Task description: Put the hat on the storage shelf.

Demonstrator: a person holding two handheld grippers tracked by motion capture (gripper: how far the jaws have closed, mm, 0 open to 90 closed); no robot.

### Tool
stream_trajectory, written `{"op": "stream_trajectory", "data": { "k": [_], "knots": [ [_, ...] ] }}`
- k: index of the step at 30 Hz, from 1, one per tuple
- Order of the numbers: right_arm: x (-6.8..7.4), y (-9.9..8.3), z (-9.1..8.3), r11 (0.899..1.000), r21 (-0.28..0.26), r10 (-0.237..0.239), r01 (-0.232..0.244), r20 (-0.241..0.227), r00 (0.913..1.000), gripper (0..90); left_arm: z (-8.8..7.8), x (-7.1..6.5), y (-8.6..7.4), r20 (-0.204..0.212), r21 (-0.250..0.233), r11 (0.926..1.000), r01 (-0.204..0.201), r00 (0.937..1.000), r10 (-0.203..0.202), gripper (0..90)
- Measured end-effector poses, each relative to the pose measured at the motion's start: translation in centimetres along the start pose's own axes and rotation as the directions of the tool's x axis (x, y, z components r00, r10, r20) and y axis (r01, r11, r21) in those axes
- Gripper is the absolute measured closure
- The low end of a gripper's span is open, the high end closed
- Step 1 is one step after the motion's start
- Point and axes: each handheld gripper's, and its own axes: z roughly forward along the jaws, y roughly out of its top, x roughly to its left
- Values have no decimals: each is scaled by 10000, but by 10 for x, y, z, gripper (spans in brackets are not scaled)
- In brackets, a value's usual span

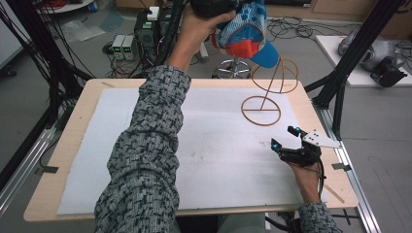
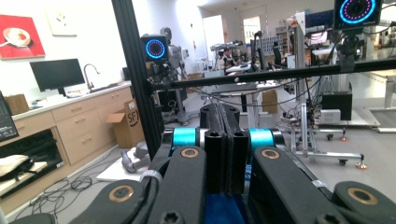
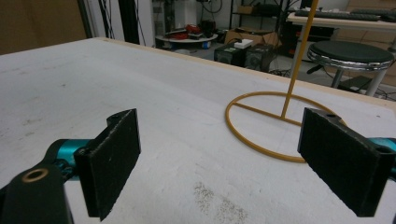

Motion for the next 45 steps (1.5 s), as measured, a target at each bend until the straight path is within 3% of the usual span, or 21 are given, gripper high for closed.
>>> {"op": "stream_trajectory", "data": {
  "k": [18,20,27,45],
  "knots": [
    [-2,-1,-4,10000,0,94,-94,-70,9999,124,48,10,-31,256,332,9984,463,9986,-472,886],
    [-2,-1,-4,9999,23,108,-108,-80,9999,124,51,10,-34,205,546,9979,341,9992,-353,886],
    [-2,-1,-4,9999,49,115,-115,-83,9999,124,57,15,-45,217,762,9952,611,9978,-629,886],
    [-3,-1,-3,9999,66,102,-101,-103,9999,124,76,16,-74,366,2196,9748,379,9982,-471,886]
  ]
}}
